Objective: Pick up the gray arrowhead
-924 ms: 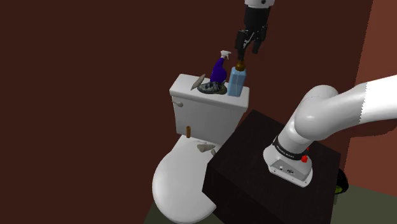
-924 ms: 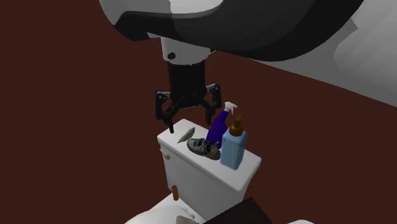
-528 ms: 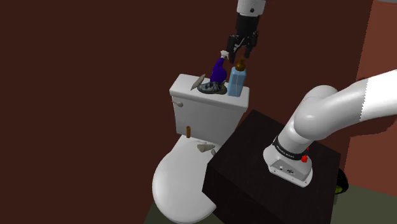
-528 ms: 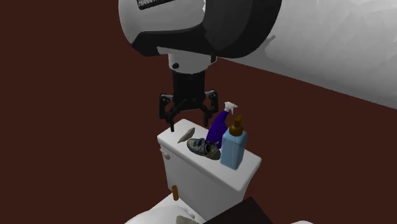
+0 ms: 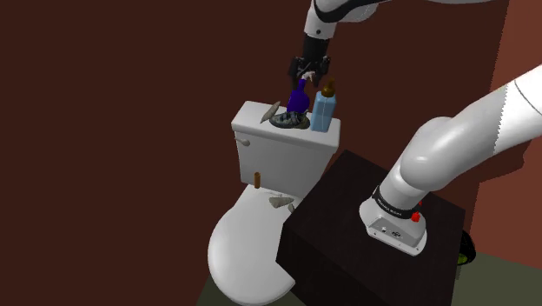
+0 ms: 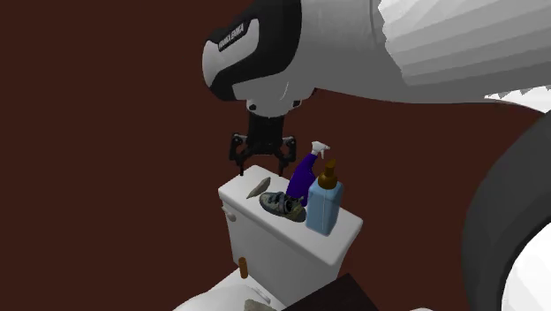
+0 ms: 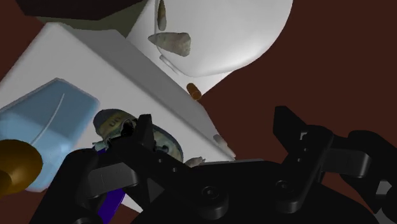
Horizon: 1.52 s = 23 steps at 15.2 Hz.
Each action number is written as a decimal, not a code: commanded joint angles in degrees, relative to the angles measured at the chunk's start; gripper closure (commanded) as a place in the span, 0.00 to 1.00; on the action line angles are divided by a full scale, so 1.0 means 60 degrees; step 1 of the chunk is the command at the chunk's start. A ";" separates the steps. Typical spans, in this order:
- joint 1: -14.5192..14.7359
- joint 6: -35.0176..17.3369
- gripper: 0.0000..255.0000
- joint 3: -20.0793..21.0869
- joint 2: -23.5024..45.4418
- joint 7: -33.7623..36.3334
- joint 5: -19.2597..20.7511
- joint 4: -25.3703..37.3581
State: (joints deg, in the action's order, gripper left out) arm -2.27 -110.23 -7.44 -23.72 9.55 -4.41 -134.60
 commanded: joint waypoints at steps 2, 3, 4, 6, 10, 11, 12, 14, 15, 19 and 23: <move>-0.0075 -0.0780 0.00 -0.0317 0.0870 -0.0157 -0.0365 0.0240; -0.0086 -0.1036 0.00 -0.0410 0.1194 -0.0215 -0.0519 0.0345; -0.0096 -0.1281 0.00 -0.0502 0.1522 -0.0282 -0.0686 0.0463; -0.0117 -0.1734 0.00 -0.0677 0.2191 -0.0442 -0.1062 0.0733; -0.0190 -0.2475 0.00 -0.0970 0.3567 -0.0858 -0.1979 0.1418; -0.0222 -0.2624 0.00 -0.1025 0.3918 -0.0977 -0.2238 0.1620; -0.0262 -0.2757 0.00 -0.1072 0.4271 -0.1099 -0.2505 0.1833; -0.0374 -0.2980 0.00 -0.1129 0.4980 -0.1346 -0.3057 0.2295; -0.0440 -0.3061 0.00 -0.1137 0.5297 -0.1453 -0.3305 0.2516; -0.0465 -0.3466 0.00 -0.1080 0.5587 -0.1706 -0.3541 0.2349; -0.0488 -0.3817 0.00 -0.1025 0.5869 -0.1946 -0.3773 0.2230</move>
State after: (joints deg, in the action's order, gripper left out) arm -5.16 -132.60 -13.65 11.24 -1.76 -26.73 -120.88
